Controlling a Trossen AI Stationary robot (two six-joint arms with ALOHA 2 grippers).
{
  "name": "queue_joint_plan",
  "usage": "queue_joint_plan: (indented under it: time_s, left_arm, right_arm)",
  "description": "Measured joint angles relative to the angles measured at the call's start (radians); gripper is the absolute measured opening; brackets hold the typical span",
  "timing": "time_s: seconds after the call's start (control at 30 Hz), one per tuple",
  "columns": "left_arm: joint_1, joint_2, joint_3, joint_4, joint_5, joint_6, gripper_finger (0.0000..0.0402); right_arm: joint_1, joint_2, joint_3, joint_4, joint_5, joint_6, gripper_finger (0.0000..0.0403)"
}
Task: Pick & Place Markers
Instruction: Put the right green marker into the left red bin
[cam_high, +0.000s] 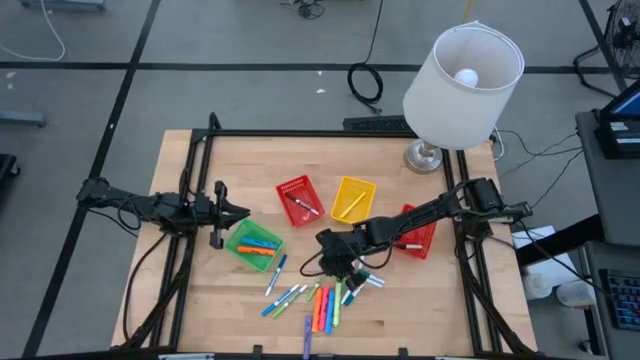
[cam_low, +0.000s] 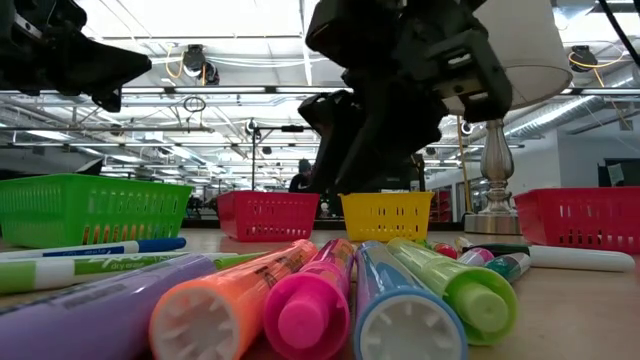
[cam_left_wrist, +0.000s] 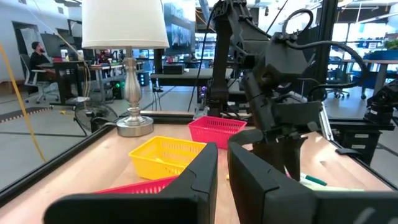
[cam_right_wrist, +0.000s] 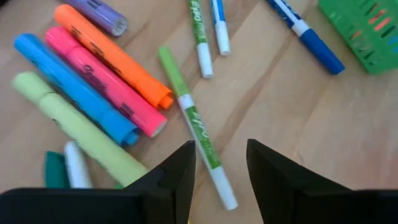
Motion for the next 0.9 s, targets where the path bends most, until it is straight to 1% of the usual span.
queue_joint_plan:
  time_s: [0.3,0.57,0.67,0.9]
  left_arm:
    - [0.0,0.0,0.0,-0.009,0.0,0.0,0.0047]
    - [0.0,0.0,0.0,-0.026,0.018,0.003,0.0047]
    - [0.0,0.0,-0.001,-0.028,0.017,0.004,0.0047]
    - [0.0,0.0,0.0,-0.028,0.018,0.003,0.0047]
  right_arm:
    - [-0.005,0.107,-0.004,0.053,-0.005,-0.007,0.013]
    - [-0.017,0.124,-0.002,0.053,-0.008,-0.009,0.0124]
    - [-0.021,0.125,-0.002,0.05,-0.006,-0.013,0.0102]
    - [-0.037,0.127,-0.002,0.045,-0.001,0.009,0.0018]
